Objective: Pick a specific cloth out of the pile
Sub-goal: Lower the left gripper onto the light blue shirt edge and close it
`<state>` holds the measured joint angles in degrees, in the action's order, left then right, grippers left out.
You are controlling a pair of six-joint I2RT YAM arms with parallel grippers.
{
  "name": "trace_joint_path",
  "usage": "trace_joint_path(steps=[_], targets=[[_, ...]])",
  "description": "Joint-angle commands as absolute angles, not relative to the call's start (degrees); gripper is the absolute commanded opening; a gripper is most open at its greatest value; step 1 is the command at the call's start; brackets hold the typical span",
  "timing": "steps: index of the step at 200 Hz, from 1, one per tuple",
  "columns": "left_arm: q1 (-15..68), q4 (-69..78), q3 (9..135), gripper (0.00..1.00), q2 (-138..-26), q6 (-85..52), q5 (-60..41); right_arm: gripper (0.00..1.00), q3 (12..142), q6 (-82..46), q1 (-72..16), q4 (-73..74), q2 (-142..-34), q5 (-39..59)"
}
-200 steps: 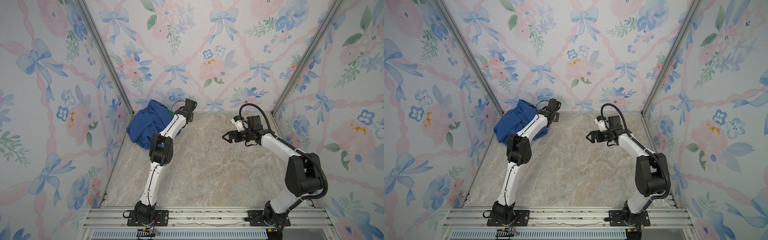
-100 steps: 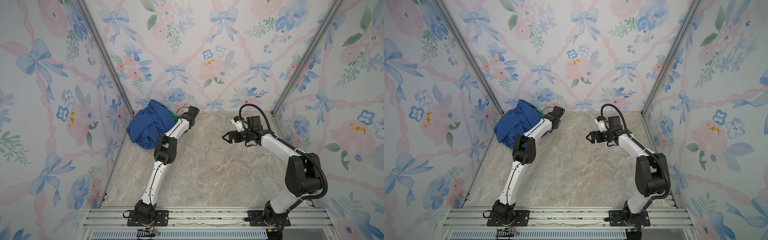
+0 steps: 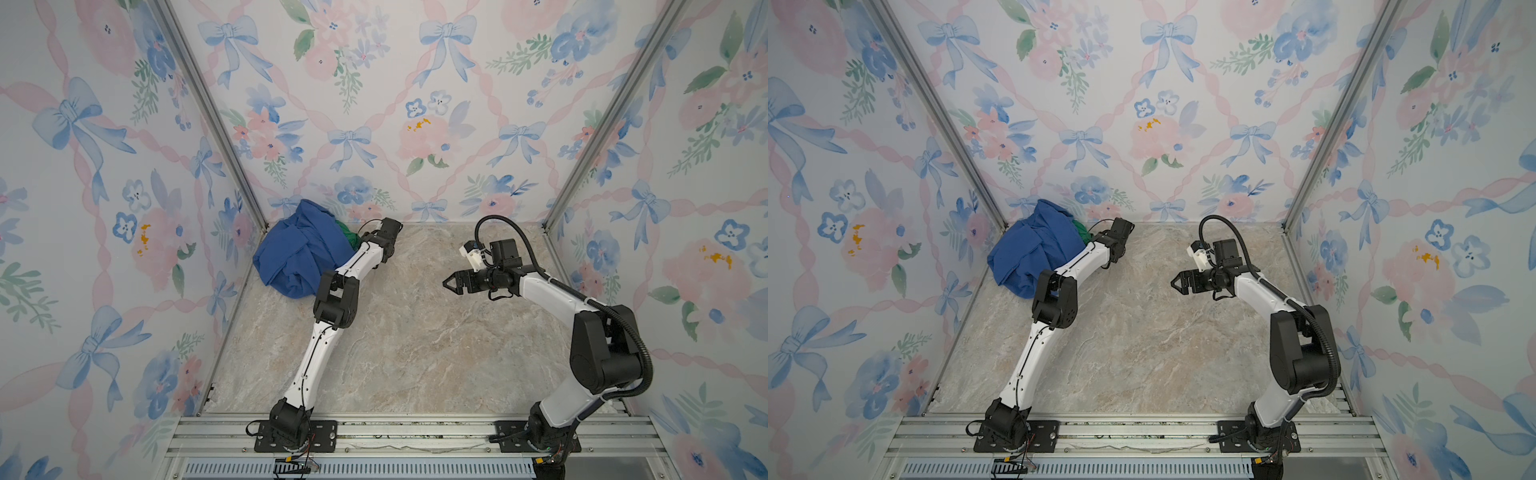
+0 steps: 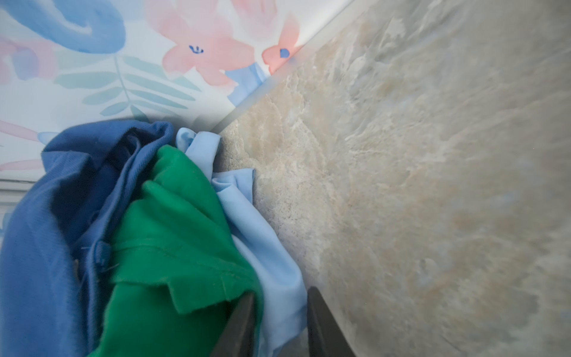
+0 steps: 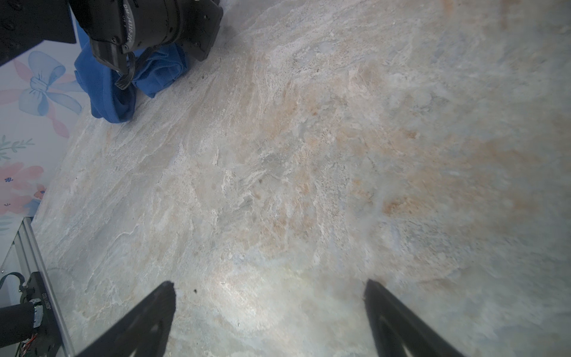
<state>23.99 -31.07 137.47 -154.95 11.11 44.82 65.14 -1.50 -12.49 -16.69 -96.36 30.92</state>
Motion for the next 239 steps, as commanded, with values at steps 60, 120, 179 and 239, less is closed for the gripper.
trace_joint_path(steps=[60, 120, 179, 239], targets=[[23.14, -29.44, 139.04, 0.24, -158.07, 12.37, 48.43, 0.97, 62.58, -2.55, -13.01, -15.09, -95.14, 31.67], [25.11, -29.54, 137.59, 0.19, -157.60, 11.97, 51.12, 0.97, 62.75, -2.46, -13.01, -15.21, -95.10, 31.64], [25.49, -29.64, 136.27, 0.00, -157.90, 9.49, 51.98, 0.97, 62.75, -2.99, -13.10, -14.43, -95.59, 32.20], [24.57, -29.62, 138.38, 0.24, -159.25, 8.99, 50.59, 0.97, 62.95, -2.48, -13.23, -14.95, -95.85, 31.99]])
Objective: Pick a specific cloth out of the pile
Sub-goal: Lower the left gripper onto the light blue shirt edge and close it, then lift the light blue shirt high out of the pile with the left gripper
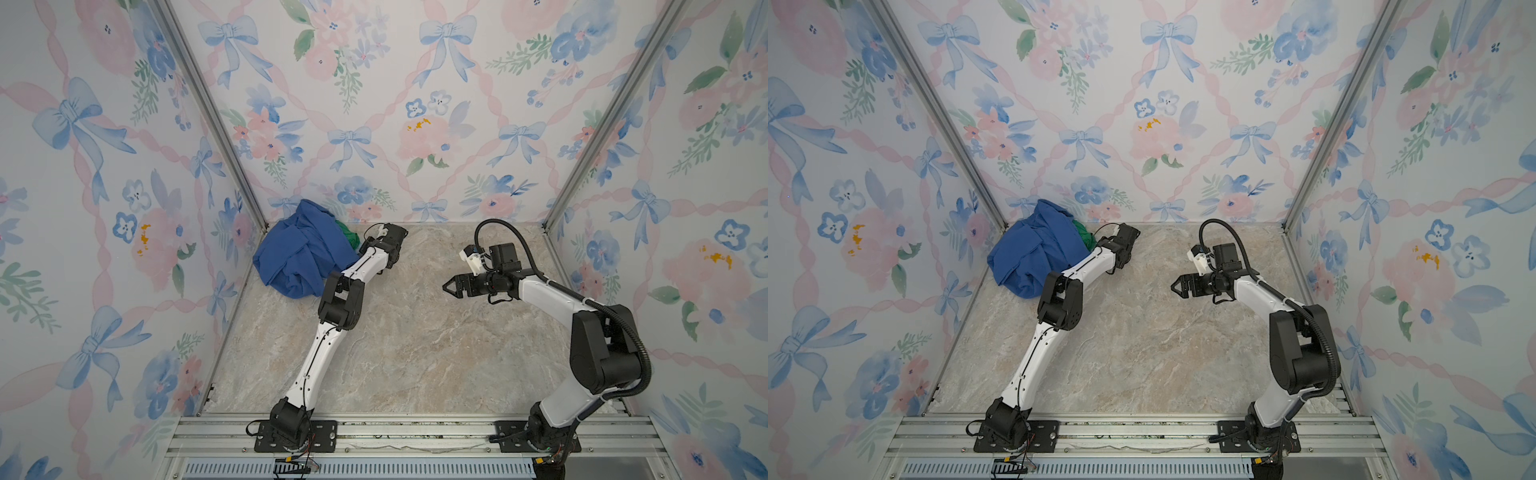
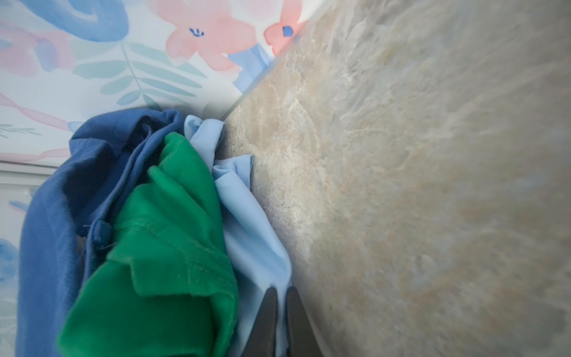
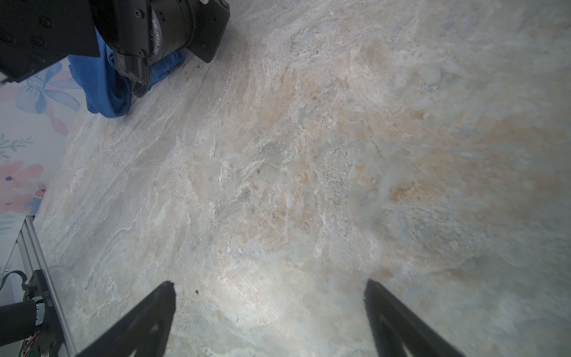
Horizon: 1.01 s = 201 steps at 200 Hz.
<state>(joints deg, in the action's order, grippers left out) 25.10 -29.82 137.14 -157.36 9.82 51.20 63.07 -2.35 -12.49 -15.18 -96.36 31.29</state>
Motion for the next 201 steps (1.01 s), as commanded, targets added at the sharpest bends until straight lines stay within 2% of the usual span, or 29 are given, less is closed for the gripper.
trace_joint_path(steps=[1, 39, 65, 95, 112, 118, 162, 201], targets=[[24.54, -29.67, 138.36, 0.24, -159.21, 9.02, 50.61, 0.97, 62.94, -2.47, -13.21, -14.95, -95.87, 32.04], [23.78, -29.62, 138.47, 0.24, -159.56, 8.96, 50.26, 0.97, 63.44, -1.83, -13.36, -15.69, -96.33, 31.87], [23.51, -29.66, 138.65, 0.19, -159.61, 9.08, 50.10, 0.97, 63.54, -1.50, -13.45, -15.90, -96.50, 31.56], [23.07, -29.71, 138.41, 0.23, -159.78, 9.71, 48.90, 0.97, 63.98, -1.24, -13.45, -16.17, -96.92, 31.62], [22.81, -29.80, 138.33, 0.12, -159.69, 10.07, 48.26, 0.97, 64.22, -1.01, -13.45, -16.17, -97.42, 31.46], [22.69, -29.71, 138.42, 0.00, -159.57, 10.16, 48.21, 0.97, 64.49, -1.01, -13.45, -16.24, -97.70, 31.46], [22.85, -29.58, 143.68, 0.00, -157.61, 9.52, 48.92, 0.97, 67.45, -0.26, -13.43, -17.51, -99.26, 31.49], [22.47, -26.98, 144.84, 0.00, -147.16, 6.10, 42.22, 0.97, 68.64, -1.18, -15.26, -14.06, -100.53, 27.75]])
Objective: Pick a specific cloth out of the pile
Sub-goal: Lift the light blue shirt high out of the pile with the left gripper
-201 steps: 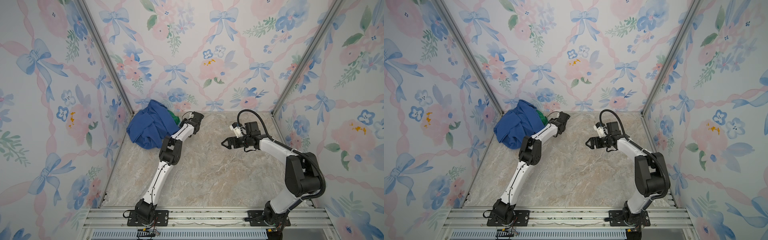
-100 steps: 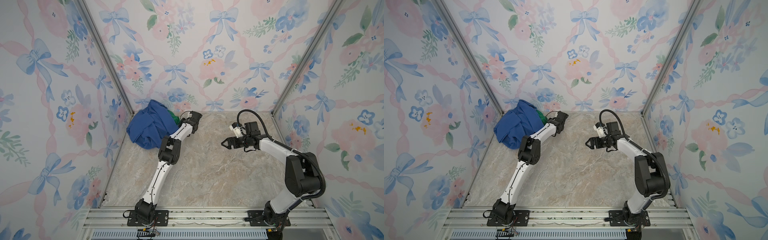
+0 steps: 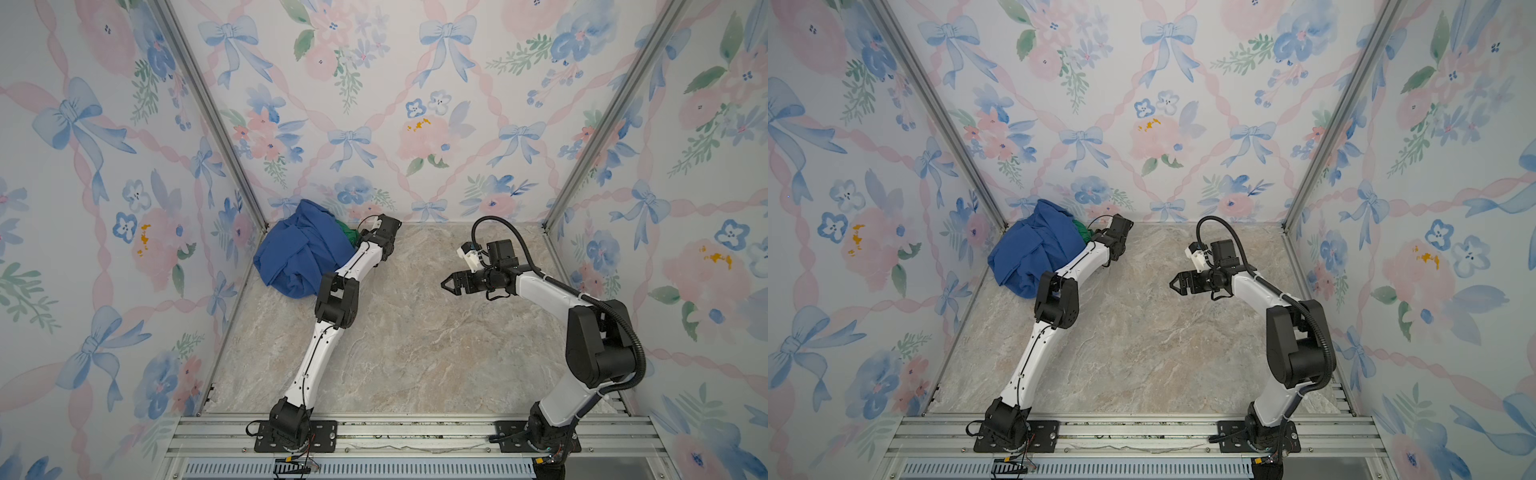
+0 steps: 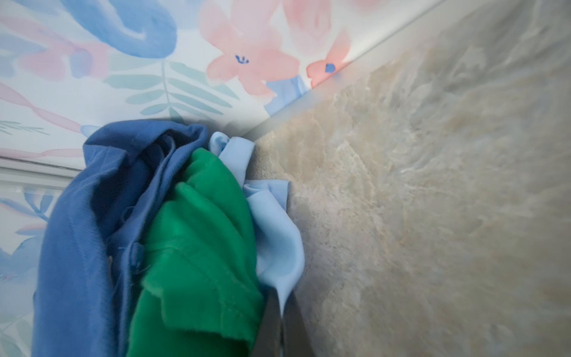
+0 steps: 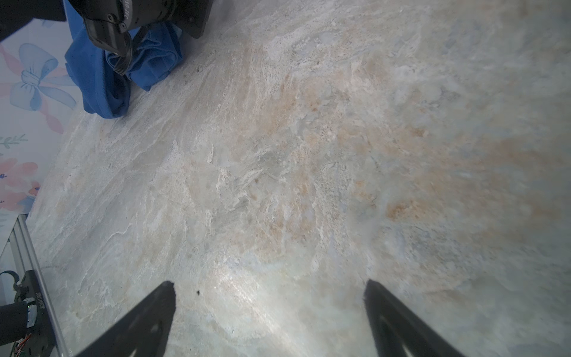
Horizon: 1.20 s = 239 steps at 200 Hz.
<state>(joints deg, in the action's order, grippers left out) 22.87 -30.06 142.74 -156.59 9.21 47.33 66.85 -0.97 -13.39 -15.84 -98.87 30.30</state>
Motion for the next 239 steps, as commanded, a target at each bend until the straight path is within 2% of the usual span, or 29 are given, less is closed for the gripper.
trace_joint_path(steps=[1, 41, 59, 86, 102, 130, 153, 174, 185, 195, 213, 222, 239], targets=[[22.44, -26.85, 144.84, 0.00, -146.88, 5.99, 42.07, 0.97, 68.64, -1.29, -15.27, -13.93, -100.58, 27.76], [18.09, -16.67, 149.77, 0.00, -134.05, 4.01, 34.63, 0.97, 65.08, -1.79, -19.53, -8.02, -98.69, 24.36], [16.65, -12.94, 152.93, 0.00, -128.68, 5.29, 35.15, 0.97, 65.58, 1.10, -23.36, -9.95, -97.55, 21.58], [15.13, -6.04, 149.37, 0.00, -117.71, 9.31, 38.76, 0.97, 64.14, 1.95, -29.67, -12.10, -92.27, 16.88], [14.63, -0.25, 145.47, 0.00, -111.40, 11.19, 37.33, 0.97, 61.53, 0.91, -32.57, -11.00, -88.75, 14.58], [14.66, -1.19, 144.07, 0.00, -105.28, 3.10, 22.05, 0.97, 59.33, -3.25, -33.93, -7.73, -84.97, 10.02], [14.55, 1.35, 146.14, 0.00, -105.56, -4.91, 1.11, 0.97, 62.00, -6.55, -33.13, -9.88, -85.41, 3.01], [14.79, 8.19, 146.38, 0.00, -106.59, -18.75, -16.90, 0.97, 62.95, -6.66, -32.39, -13.08, -84.14, -1.57], [17.12, 9.10, 146.34, 0.00, -107.63, -22.77, -23.49, 0.97, 61.18, -6.88, -31.57, -12.33, -82.17, -2.35], [21.67, 4.74, 146.34, 0.00, -108.27, -19.19, -27.05, 0.97, 59.48, -7.11, -30.28, -11.74, -80.31, -2.01], [30.22, -5.96, 140.66, 0.00, -106.78, -7.45, -25.17, 0.97, 57.88, -7.93, -27.68, -13.62, -76.95, -1.58], [31.73, -6.18, 132.18, 0.00, -103.66, -6.97, -23.28, 0.97, 56.83, -8.24, -26.58, -14.45, -74.92, -1.65], [32.67, -4.76, 112.53, 0.00, -96.43, -9.23, -13.74, 0.97, 54.94, -8.61, -25.34, -16.16, -70.76, -2.60]])
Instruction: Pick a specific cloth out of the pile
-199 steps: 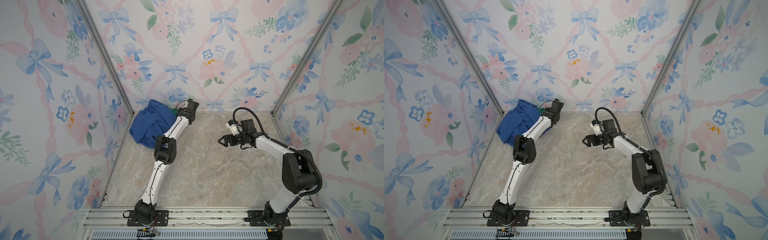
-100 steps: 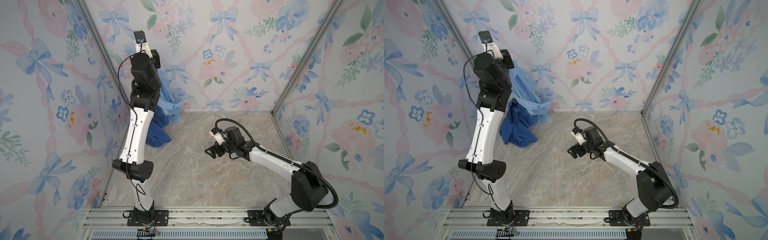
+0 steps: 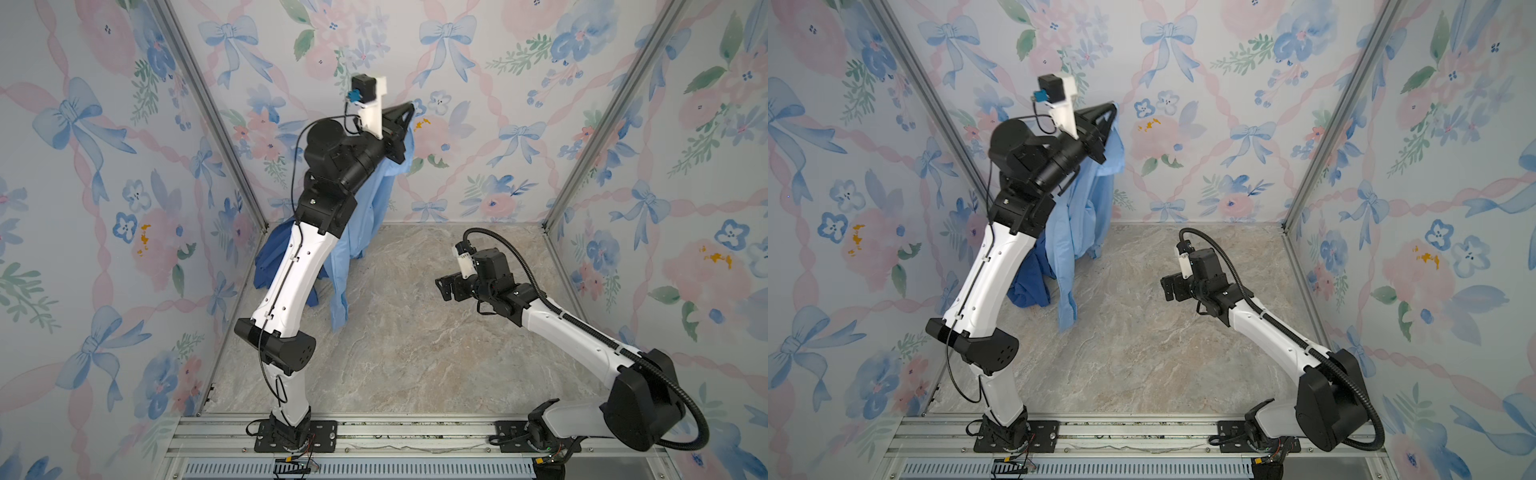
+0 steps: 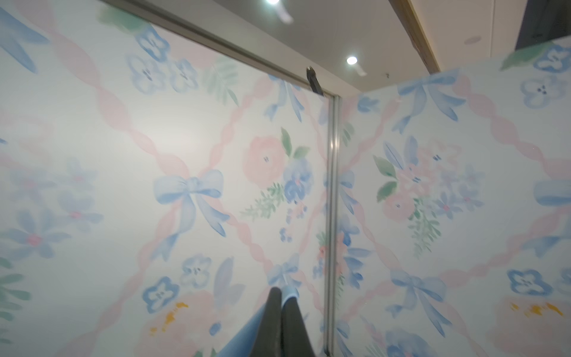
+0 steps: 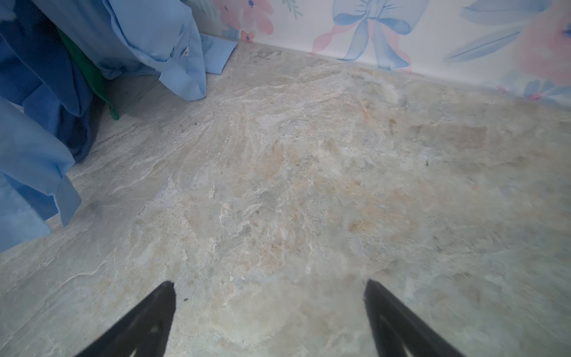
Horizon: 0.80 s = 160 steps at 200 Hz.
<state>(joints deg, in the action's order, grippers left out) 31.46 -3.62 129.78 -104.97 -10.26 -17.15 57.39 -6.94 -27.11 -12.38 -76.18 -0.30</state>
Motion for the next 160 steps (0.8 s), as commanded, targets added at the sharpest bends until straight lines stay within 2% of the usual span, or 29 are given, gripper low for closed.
trace_joint_path(steps=[1, 16, 46, 54, 73, 81, 87, 100, 115, 160], targets=[[32.73, -4.80, 111.33, 0.00, -96.03, -9.28, -13.42, 0.97, 54.80, -8.61, -25.28, -16.30, -70.54, -2.66], [32.96, -5.33, 95.21, 0.00, -90.31, -10.84, -1.95, 0.97, 53.09, -8.65, -24.53, -18.11, -67.31, -3.75], [33.22, -10.85, 72.99, 0.01, -85.72, -14.00, 7.75, 0.97, 50.46, -8.59, -23.12, -19.66, -63.57, -2.50], [33.62, -10.85, 68.91, 0.15, -85.87, -14.78, 9.26, 0.97, 50.15, -8.35, -22.98, -19.64, -63.50, -1.59], [34.51, -10.83, 63.37, 0.41, -87.99, -15.05, 10.32, 0.97, 50.23, -8.24, -22.88, -19.15, -64.53, 0.09], [34.84, -10.76, 62.27, 0.59, -89.56, -14.72, 10.41, 0.97, 50.32, -8.20, -22.89, -18.75, -65.03, 0.91], [34.90, -10.81, 62.14, 0.76, -91.20, -14.04, 9.72, 0.97, 50.43, -8.30, -22.89, -18.46, -65.39, 1.47], [35.36, -11.75, 63.03, 0.91, -95.16, -12.57, 9.63, 0.97, 50.57, -8.44, -22.94, -18.05, -66.19, 2.22], [35.51, -12.34, 64.43, 0.98, -100.26, -11.75, 11.51, 0.97, 50.41, -8.52, -22.94, -17.96, -66.45, 2.59], [35.42, -13.04, 74.36, 0.98, -115.69, -11.04, 12.97, 0.97, 48.93, -8.48, -22.86, -18.70, -65.30, 3.47]])
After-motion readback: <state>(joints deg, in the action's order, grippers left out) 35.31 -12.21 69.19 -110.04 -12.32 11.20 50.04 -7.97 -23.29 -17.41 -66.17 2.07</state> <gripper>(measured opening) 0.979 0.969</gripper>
